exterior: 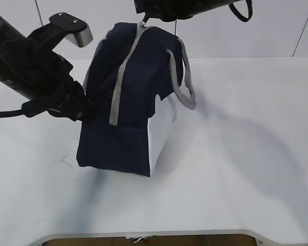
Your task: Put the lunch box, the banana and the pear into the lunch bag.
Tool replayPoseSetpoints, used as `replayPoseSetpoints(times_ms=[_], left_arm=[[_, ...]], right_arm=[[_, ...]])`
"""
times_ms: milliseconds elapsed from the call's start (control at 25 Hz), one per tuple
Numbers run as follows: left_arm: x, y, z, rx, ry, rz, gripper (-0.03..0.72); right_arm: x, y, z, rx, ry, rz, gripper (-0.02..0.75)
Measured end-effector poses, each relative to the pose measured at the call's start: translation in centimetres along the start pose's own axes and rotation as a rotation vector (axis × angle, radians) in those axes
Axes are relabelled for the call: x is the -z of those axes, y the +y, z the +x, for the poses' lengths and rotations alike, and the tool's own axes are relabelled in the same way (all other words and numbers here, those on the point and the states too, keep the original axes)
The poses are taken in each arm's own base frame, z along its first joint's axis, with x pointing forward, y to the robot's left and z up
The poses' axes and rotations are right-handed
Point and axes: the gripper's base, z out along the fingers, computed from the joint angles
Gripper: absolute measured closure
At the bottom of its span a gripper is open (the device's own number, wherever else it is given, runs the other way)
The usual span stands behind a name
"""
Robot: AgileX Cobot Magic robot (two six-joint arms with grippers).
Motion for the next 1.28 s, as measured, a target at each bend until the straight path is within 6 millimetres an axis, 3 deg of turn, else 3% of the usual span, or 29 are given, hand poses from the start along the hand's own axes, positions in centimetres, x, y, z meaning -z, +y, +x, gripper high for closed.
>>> replayPoseSetpoints(times_ms=[400,960,1280], left_arm=[[0.1,0.0,0.5,-0.04,0.06,-0.002,0.685],[0.1,0.3,0.1,0.023,-0.008,-0.044,0.686],[1.8,0.0,-0.3,0.004,-0.061,-0.069,0.686]], right_arm=[[-1.4,-0.8,0.4,-0.004,-0.038,0.04,0.725],[-2.1,-1.4,1.1,-0.036,-0.009,0.038,0.725],[-4.1,-2.0,1.7,-0.041,-0.041,0.069,0.725]])
